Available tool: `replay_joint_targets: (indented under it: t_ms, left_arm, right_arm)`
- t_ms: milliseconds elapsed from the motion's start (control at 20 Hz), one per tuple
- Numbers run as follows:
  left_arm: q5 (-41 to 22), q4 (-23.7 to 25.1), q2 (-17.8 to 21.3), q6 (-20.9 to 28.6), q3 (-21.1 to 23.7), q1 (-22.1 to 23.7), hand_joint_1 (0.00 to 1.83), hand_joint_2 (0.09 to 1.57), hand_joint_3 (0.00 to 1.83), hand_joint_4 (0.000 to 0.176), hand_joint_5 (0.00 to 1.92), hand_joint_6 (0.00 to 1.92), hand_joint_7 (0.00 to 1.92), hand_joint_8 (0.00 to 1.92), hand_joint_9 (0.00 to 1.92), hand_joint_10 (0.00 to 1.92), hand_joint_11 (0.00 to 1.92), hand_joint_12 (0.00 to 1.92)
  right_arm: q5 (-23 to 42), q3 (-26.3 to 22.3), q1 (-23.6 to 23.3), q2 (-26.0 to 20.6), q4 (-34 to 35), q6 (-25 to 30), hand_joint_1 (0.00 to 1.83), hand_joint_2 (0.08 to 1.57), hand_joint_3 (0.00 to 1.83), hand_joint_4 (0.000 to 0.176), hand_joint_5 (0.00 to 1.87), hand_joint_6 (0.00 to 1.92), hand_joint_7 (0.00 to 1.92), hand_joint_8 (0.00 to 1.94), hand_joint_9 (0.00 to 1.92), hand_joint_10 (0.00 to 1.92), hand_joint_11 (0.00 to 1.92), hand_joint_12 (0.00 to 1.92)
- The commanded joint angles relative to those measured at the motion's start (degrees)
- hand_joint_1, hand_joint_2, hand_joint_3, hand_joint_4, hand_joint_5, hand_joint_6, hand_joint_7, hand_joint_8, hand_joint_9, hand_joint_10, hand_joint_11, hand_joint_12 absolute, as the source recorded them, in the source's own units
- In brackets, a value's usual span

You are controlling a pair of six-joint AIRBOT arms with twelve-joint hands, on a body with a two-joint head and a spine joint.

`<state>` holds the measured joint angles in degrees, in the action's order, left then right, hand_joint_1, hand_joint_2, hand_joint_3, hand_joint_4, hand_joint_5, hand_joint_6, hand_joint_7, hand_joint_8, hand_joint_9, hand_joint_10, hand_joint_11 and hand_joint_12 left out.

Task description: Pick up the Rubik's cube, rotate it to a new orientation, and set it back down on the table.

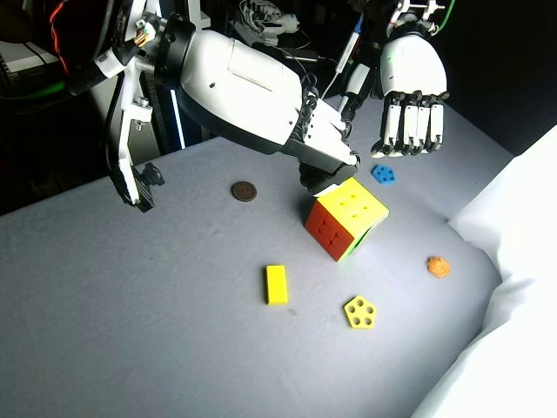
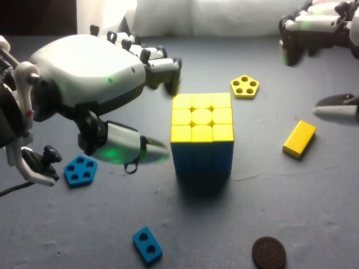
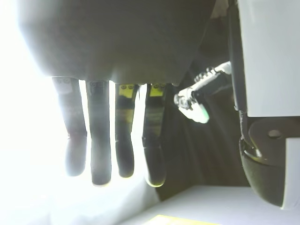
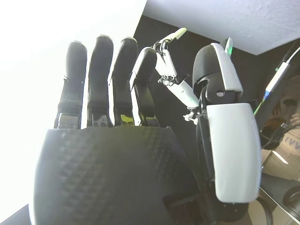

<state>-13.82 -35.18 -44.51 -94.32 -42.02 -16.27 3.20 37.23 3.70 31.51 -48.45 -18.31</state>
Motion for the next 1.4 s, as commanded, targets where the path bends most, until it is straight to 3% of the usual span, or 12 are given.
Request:
replay_joint_targets:
  t_ms: [0,250,350,450,500,600,850,1000,1100,1150,1250,1350]
  left_arm:
    - [-5.28,0.11,0.24,-0.73,-0.18,1.27,0.52,1.15,0.04,0.045,0.08,0.00,0.18,0.00,0.22,0.03,0.00,0.79]
    - [-5.12,-5.56,0.10,-6.35,-0.19,1.55,0.52,1.17,0.01,0.047,0.07,0.00,0.15,0.00,0.20,0.00,0.00,0.72]
    - [-4.89,-11.01,-0.22,-11.08,-0.21,1.70,0.52,1.18,0.01,0.051,0.06,0.00,0.15,0.00,0.21,0.00,0.00,0.72]
    - [-4.95,-18.09,-1.30,-17.13,-0.58,2.22,0.55,1.17,0.00,0.052,0.07,0.00,0.16,0.00,0.21,0.00,0.00,0.74]
    - [-5.09,-22.28,-2.10,-20.76,-0.85,2.60,0.69,1.14,0.00,0.054,0.03,0.00,0.12,0.00,0.18,0.00,0.00,0.73]
    - [-7.59,-30.63,-4.59,-29.61,-1.18,3.42,0.82,1.13,0.00,0.071,0.00,0.00,0.08,0.00,0.13,0.00,0.00,0.59]
    - [-9.57,-40.58,-9.82,-39.02,-2.68,3.56,1.11,1.11,0.00,0.095,0.00,0.00,0.00,0.00,0.01,0.00,0.00,0.28]
    - [-13.12,-47.34,-12.10,-44.97,-2.73,3.17,1.12,1.12,0.00,0.090,0.00,0.00,0.00,0.00,0.00,0.00,0.00,0.08]
    - [-15.96,-53.66,-13.51,-49.78,-2.77,3.18,1.13,1.11,0.00,0.089,0.00,0.00,0.00,0.00,0.00,0.00,0.00,0.05]
    - [-17.51,-55.67,-14.10,-51.05,-2.77,3.18,1.11,1.11,0.00,0.079,0.00,0.00,0.00,0.00,0.00,0.00,0.00,0.05]
    - [-20.15,-58.26,-15.10,-52.35,-2.71,3.17,1.10,1.12,0.00,0.078,0.00,0.00,0.00,0.00,0.00,0.00,0.00,0.08]
    - [-22.43,-59.71,-17.32,-52.63,-3.55,3.14,1.10,1.12,0.00,0.078,0.00,0.00,0.00,0.00,0.00,0.00,0.00,0.10]
  right_arm:
    - [4.42,-0.12,-1.02,-0.36,0.62,-0.06,0.33,1.23,0.06,0.003,0.14,0.06,0.19,0.01,0.15,0.14,0.00,0.77]
    - [4.42,-0.11,-1.02,-0.36,0.62,-0.25,0.31,1.26,0.01,0.003,0.15,0.01,0.18,0.00,0.18,0.05,0.00,0.77]
    - [4.42,-0.11,-1.12,-0.35,0.62,-0.31,0.28,1.27,0.01,0.008,0.13,0.00,0.16,0.00,0.15,0.03,0.00,0.56]
    - [4.81,0.01,-1.18,-0.27,0.62,-0.68,0.30,1.27,0.01,0.008,0.13,0.00,0.15,0.00,0.15,0.02,0.00,0.52]
    - [4.87,0.04,-1.17,-0.22,0.62,-0.78,0.34,1.25,0.00,0.009,0.14,0.00,0.14,0.00,0.17,0.02,0.00,0.61]
    - [4.88,0.07,-1.03,-0.21,0.62,-1.05,0.38,1.24,0.00,0.010,0.12,0.00,0.13,0.00,0.15,0.01,0.00,0.54]
    - [5.38,0.16,-0.75,-0.22,0.80,-1.20,0.54,1.20,0.00,0.005,0.15,0.01,0.18,0.01,0.18,0.01,0.00,0.56]
    - [6.57,-0.14,0.31,-0.24,12.19,-9.84,0.58,1.19,0.00,0.001,0.13,0.00,0.17,0.00,0.18,0.01,0.00,0.71]
    - [6.63,-0.46,0.47,-0.48,14.39,-9.99,0.56,1.20,0.00,0.000,0.16,0.01,0.18,0.01,0.20,0.01,0.00,0.73]
    - [6.60,-0.54,0.54,-0.52,14.93,-9.99,0.52,1.21,0.00,0.000,0.16,0.01,0.19,0.00,0.20,0.01,0.00,0.66]
    - [5.90,-0.78,0.73,-0.64,16.66,-10.03,0.52,1.21,0.00,0.000,0.17,0.01,0.21,0.01,0.20,0.01,0.00,0.60]
    - [-2.62,0.31,2.86,-0.41,24.43,-9.95,0.51,1.22,0.00,0.000,0.18,0.01,0.22,0.01,0.23,0.02,0.00,0.62]
